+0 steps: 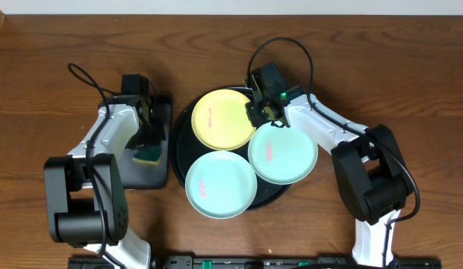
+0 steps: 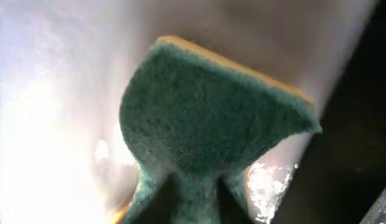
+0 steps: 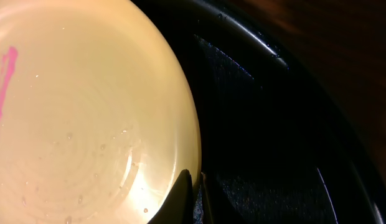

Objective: Clean dirty plates on tray and stack at the side
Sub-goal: 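Close left gripper on the green sponge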

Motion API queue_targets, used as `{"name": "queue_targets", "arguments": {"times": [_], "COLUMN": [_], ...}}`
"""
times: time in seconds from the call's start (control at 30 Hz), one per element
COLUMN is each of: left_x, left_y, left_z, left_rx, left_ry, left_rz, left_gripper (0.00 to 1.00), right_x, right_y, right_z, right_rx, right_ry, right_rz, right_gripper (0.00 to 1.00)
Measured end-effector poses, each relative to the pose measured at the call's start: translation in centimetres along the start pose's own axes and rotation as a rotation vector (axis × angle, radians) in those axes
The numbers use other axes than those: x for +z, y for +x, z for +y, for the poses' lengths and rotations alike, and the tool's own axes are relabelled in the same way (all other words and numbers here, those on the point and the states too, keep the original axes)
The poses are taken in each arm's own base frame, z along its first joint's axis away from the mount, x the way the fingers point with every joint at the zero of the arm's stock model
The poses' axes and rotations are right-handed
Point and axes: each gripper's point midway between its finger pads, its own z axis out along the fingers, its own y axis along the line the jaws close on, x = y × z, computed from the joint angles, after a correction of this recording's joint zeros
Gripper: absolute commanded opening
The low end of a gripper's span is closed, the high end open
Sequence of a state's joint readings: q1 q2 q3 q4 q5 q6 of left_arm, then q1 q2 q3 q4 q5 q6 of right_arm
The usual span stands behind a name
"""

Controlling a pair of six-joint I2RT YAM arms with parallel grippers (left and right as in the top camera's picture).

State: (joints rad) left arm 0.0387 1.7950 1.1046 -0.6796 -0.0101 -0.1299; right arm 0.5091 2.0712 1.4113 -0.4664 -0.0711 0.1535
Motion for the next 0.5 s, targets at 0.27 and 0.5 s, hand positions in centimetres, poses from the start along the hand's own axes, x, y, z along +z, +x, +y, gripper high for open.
{"name": "queue_targets", "arguments": {"times": [0.27,0.5], "left_x": [0.00,0.00], "left_y": [-0.04,-0.01], "left_z": [0.00,-0.01], "left_rx": [0.005,0.000], "left_ry": [0.000,0.000], "left_rz": [-0.002,0.000], "left_gripper": [0.35,0.54], "right_x": [0.00,0.00], "right_y": [0.01,0.01], "right_z": [0.00,0.00], "right_rx": [0.000,0.000], "right_ry": [0.000,0.000], "right_rz": [0.000,0.000], "right_gripper": [0.05,0.06]}}
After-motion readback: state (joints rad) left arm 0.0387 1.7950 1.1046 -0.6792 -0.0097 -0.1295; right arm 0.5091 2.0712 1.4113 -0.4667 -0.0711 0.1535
